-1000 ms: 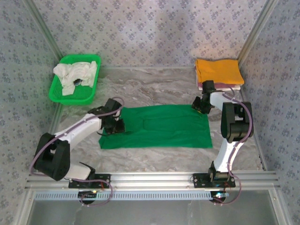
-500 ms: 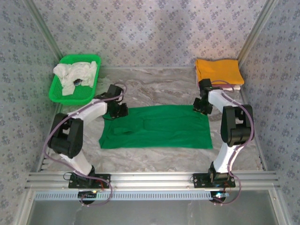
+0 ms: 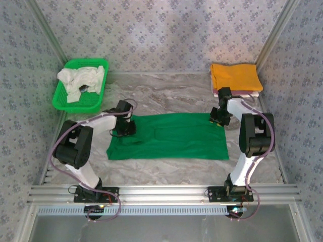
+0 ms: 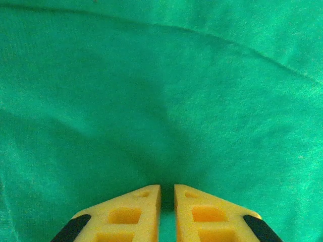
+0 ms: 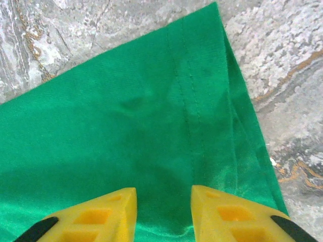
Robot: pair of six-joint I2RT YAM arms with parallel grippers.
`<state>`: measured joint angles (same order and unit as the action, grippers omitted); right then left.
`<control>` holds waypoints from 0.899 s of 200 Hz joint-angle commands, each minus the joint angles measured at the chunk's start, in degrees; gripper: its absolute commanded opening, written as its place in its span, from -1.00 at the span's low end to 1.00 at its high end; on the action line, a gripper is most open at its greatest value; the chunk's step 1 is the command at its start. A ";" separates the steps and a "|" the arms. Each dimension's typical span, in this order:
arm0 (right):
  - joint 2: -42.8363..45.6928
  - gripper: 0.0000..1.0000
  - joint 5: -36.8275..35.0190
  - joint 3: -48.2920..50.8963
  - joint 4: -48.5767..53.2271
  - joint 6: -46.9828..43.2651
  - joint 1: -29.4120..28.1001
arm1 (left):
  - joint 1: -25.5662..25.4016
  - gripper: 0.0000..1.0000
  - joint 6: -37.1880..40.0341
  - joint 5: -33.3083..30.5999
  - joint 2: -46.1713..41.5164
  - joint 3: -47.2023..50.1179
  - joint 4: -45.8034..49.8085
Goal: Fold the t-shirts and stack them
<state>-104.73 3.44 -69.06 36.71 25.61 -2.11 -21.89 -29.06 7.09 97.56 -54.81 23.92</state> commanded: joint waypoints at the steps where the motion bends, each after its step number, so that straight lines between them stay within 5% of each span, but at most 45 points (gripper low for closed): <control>1: -1.71 -0.35 1.11 0.20 -0.59 -0.06 0.38 | 0.05 -0.71 -0.03 -1.56 -0.66 1.14 -0.38; 42: -2.40 -0.53 1.25 0.24 -1.30 0.74 0.68 | 0.43 -0.70 0.23 -1.64 -0.62 1.28 -0.71; 58: -2.46 -0.79 0.51 0.24 -1.37 0.74 0.64 | 0.60 -0.72 0.34 -2.11 -0.61 1.41 -0.64; 91: -0.39 -1.00 -1.55 0.24 0.41 0.72 0.68 | 1.30 -0.72 0.23 -3.03 -1.39 2.55 -0.63; 180: 5.59 -1.00 -2.32 2.32 5.50 0.66 1.03 | 2.55 -0.73 0.75 -3.94 -2.53 3.52 -0.05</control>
<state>-100.71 1.21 -68.99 39.64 26.15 -1.65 -20.32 -29.02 5.91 96.36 -53.08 21.80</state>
